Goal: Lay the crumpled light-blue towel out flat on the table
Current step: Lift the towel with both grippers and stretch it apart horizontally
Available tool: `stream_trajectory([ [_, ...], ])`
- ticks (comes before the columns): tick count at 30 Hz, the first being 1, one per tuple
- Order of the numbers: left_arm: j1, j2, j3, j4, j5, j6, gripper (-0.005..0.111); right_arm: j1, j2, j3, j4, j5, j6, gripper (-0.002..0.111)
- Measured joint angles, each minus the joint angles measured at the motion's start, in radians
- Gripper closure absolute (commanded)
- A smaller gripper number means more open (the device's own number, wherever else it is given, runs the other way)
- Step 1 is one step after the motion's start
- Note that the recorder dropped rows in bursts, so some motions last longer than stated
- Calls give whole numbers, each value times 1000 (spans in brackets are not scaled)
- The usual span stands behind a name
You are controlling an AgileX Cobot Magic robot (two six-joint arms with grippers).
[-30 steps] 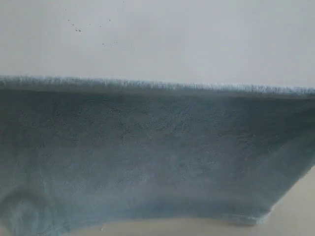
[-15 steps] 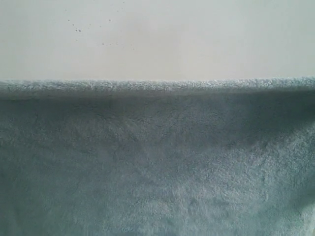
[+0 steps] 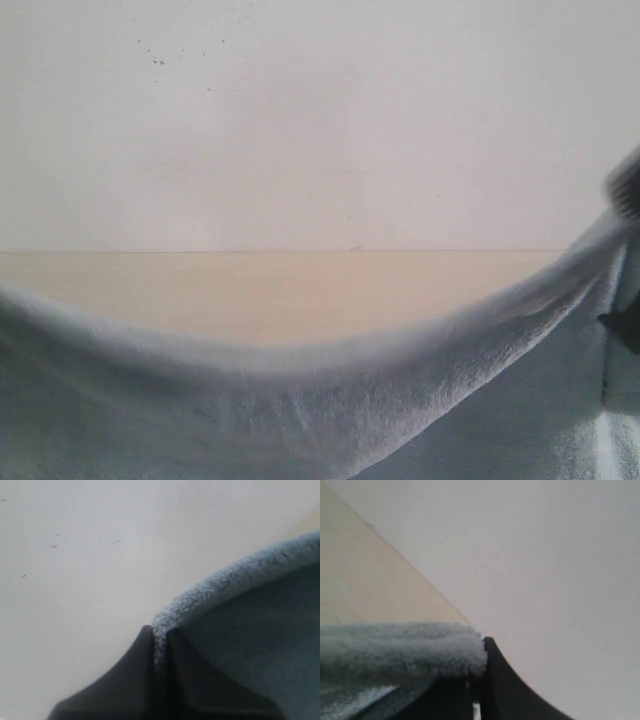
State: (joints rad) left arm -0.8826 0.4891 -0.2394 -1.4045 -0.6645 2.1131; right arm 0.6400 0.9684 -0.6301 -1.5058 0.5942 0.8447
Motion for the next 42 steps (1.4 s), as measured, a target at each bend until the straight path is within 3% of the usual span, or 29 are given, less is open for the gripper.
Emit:
stream_trajectory([
  [4, 0, 194, 45, 240, -89, -96, 103, -2, 244, -67, -169, 134, 86, 108],
  [7, 12, 335, -31, 386, -266, -334, 103, -41, 326, -229, -202, 155, 124, 108],
  [9, 49, 413, -128, 435, -312, -496, 103, -79, 331, -332, -210, 110, 186, 108],
  [11, 136, 526, -272, 474, -270, -692, 103, -154, 325, -476, -150, 3, 277, 108],
  [13, 242, 654, -390, 457, -214, -853, 103, -246, 313, -568, 65, -90, 254, 108],
  [15, 372, 752, -486, 383, -35, -914, 103, -351, 316, -581, 396, -146, 69, 108],
  [17, 498, 827, -544, 361, 286, -916, 103, -455, 361, -556, 759, -159, -240, 108],
  [19, 563, 864, -549, 347, 410, -916, 103, -491, 414, -542, 947, -141, -418, 108],
  [21, 606, 871, -555, 354, 438, -896, 103, -492, 455, -539, 997, -153, -517, 108],
  [27, 638, 912, -677, 472, 520, -882, 103, -512, 482, -568, 1004, -225, -558, 108],
  [32, 639, 908, -696, 479, 628, -882, 103, -512, 484, -570, 1002, -142, -574, 108],
  [38, 639, 894, -760, 461, 630, -897, 103, -512, 488, -570, 1002, -87, -578, 108],
  [42, 639, 915, -858, 494, 630, -898, 103, -512, 488, -570, 990, -157, -578, 108],
])
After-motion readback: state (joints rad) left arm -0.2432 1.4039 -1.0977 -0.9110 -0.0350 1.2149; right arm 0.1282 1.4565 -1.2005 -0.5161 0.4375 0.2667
